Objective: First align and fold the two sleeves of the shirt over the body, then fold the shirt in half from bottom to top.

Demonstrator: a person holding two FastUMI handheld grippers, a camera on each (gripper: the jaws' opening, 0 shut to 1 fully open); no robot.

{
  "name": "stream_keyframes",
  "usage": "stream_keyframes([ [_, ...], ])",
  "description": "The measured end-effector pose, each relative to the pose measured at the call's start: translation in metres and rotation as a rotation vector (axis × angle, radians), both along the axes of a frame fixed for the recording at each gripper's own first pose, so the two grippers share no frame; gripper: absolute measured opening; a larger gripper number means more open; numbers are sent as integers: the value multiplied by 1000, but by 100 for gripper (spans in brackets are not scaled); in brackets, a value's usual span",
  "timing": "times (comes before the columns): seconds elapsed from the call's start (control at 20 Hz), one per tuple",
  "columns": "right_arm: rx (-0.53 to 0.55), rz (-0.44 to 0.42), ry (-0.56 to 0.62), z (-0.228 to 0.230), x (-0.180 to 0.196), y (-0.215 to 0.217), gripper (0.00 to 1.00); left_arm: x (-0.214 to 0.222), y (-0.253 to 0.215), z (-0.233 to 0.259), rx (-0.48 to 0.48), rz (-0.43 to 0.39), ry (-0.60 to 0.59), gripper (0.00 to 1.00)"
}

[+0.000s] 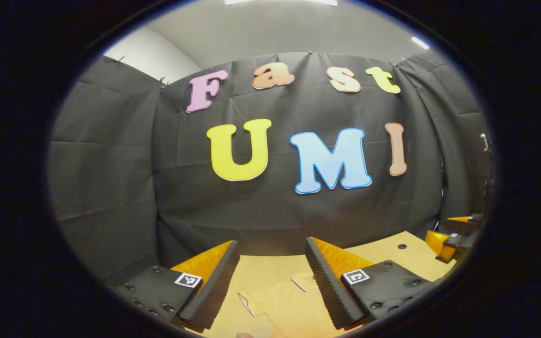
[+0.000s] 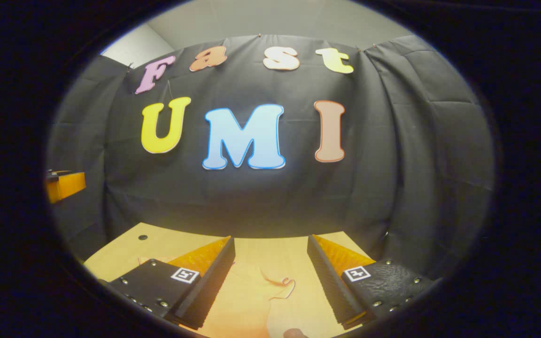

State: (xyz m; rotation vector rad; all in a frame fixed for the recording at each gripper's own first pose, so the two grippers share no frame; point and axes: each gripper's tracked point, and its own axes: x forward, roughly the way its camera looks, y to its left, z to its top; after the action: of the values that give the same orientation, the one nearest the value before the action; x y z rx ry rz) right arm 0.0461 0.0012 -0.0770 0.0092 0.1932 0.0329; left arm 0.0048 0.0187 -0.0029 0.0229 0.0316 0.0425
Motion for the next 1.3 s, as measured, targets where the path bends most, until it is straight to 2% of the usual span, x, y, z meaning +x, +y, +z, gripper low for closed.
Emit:
stream_keyframes([
  [0.3,-4,15,148,-66,37,-2,96,1,21,-6,20,43,28,92],
  [0.5,-52,27,249,-119,64,-5,96,0,37,-14,24,78,55,92],
  [0.7,-105,47,369,-173,89,-15,97,-2,51,-21,33,118,84,96],
  [0.8,-118,54,427,-200,99,-19,97,-5,60,-25,37,144,98,92],
  [0.85,-124,53,455,-215,104,-24,97,-6,64,-28,40,156,106,96],
  [0.95,-135,47,509,-238,113,-33,97,-8,71,-34,45,181,123,94],
  [1.0,-144,45,535,-250,117,-36,96,-10,76,-37,47,193,133,94],
  [1.15,-156,46,586,-272,127,-42,83,-14,84,-46,47,221,161,96],
  [1.3,-149,48,603,-282,138,-42,78,-13,88,-52,46,238,180,96],
])
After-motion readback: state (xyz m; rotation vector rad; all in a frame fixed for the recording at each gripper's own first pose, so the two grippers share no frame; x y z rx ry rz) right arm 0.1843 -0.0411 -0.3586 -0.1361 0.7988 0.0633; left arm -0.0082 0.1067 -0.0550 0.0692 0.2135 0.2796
